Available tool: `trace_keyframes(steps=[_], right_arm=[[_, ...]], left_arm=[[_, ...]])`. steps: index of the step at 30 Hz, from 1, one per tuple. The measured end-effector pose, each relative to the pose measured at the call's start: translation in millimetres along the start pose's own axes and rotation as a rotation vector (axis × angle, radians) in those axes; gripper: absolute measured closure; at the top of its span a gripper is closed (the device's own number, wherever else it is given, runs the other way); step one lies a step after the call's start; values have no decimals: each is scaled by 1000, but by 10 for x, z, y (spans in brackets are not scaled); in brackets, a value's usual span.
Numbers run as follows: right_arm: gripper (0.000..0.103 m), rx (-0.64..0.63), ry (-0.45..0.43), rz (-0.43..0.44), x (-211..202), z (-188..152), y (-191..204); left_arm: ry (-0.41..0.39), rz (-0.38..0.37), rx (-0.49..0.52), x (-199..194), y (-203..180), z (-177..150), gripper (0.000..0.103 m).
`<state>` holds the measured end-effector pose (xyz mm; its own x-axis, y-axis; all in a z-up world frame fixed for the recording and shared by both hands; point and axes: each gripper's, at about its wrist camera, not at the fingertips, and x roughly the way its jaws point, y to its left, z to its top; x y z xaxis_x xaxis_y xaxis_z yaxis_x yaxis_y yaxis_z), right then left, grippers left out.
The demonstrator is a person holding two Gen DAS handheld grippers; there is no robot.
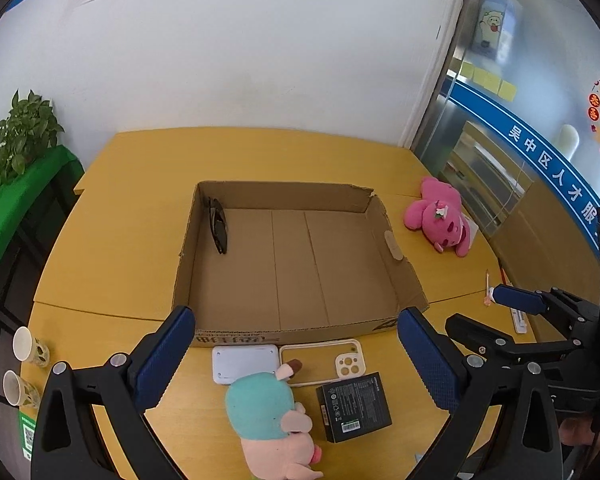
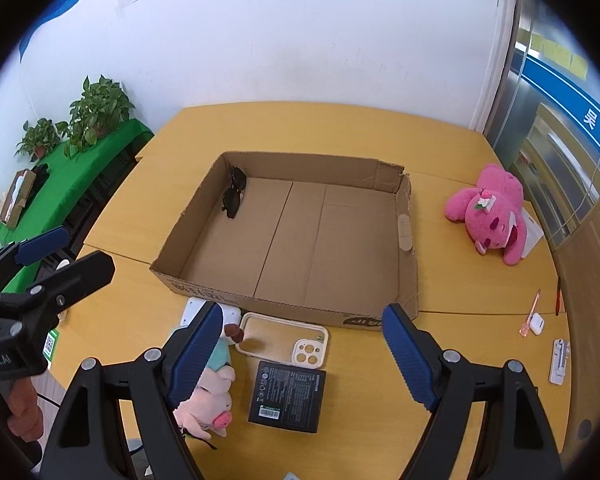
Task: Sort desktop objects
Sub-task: 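Withdraw both grippers from the box toward the plush pig, then close the left gripper on the teal-and-pink plush pig's head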
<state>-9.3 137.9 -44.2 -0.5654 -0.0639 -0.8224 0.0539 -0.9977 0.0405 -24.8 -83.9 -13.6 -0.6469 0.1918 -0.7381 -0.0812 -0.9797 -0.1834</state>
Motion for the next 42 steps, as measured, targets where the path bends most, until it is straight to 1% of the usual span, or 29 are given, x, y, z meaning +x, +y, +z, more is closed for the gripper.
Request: trace_keyframes(steps=[5, 8, 10, 12, 13, 15, 17, 19, 21, 24, 25, 26, 27, 28, 29, 31, 34, 37, 40, 42], right_arm=[[21, 17, 67, -2, 160, -148, 245], [21, 23, 136, 31, 315, -304, 359], [21, 47, 183, 90, 437, -411, 413], [21, 76, 234, 173, 578, -503, 469], [21, 83, 274, 226, 704, -577, 526], [21, 67, 319, 277, 859, -678, 628], [21, 58, 384, 351, 1077, -826, 733], [21, 69, 444, 393, 1240, -955, 798], [21, 72, 483, 402, 1300, -1047, 836], [21, 61, 484, 395, 1249, -1083, 814], [21, 59, 478, 391, 1216, -1086, 785], [21, 66, 475, 385, 1191, -1090, 749], [21, 74, 474, 380, 1178, -1093, 723], [21, 86, 474, 376, 1166, -1099, 684], [21, 94, 477, 375, 1174, -1074, 673], [21, 102, 485, 381, 1183, -1103, 687], [21, 108, 514, 408, 1286, -1150, 794], [21, 83, 538, 429, 1428, -1204, 1020], [21, 41, 525, 408, 1567, -1238, 1180], [21, 39, 524, 394, 1678, -1272, 1224]], left_arm=[[92, -28, -74, 166, 383, -221, 1], [149, -48, -103, 269, 530, -366, 2], [185, -66, -114, 349, 599, -464, 2], [223, -62, -126, 470, 679, -566, 2], [240, -57, -133, 530, 719, -609, 2], [276, -76, -151, 685, 802, -700, 3], [314, -108, -171, 876, 861, -791, 4], [347, -138, -183, 1055, 891, -855, 4], [397, -182, -193, 1280, 902, -926, 4], [483, -234, -178, 1610, 836, -1034, 5], [513, -243, -167, 1713, 809, -1087, 12], [563, -234, -157, 1841, 779, -1172, 23], [592, -194, -141, 1920, 769, -1229, 22], [606, -212, -166, 1971, 796, -1282, 22], [613, -234, -203, 1992, 834, -1309, 22], [621, -240, -211, 1982, 862, -1321, 24], [627, -232, -207, 1947, 862, -1331, 28], [634, -222, -236, 1936, 890, -1330, 31], [636, -219, -267, 1918, 954, -1343, 32], [641, -213, -282, 1901, 991, -1352, 32]])
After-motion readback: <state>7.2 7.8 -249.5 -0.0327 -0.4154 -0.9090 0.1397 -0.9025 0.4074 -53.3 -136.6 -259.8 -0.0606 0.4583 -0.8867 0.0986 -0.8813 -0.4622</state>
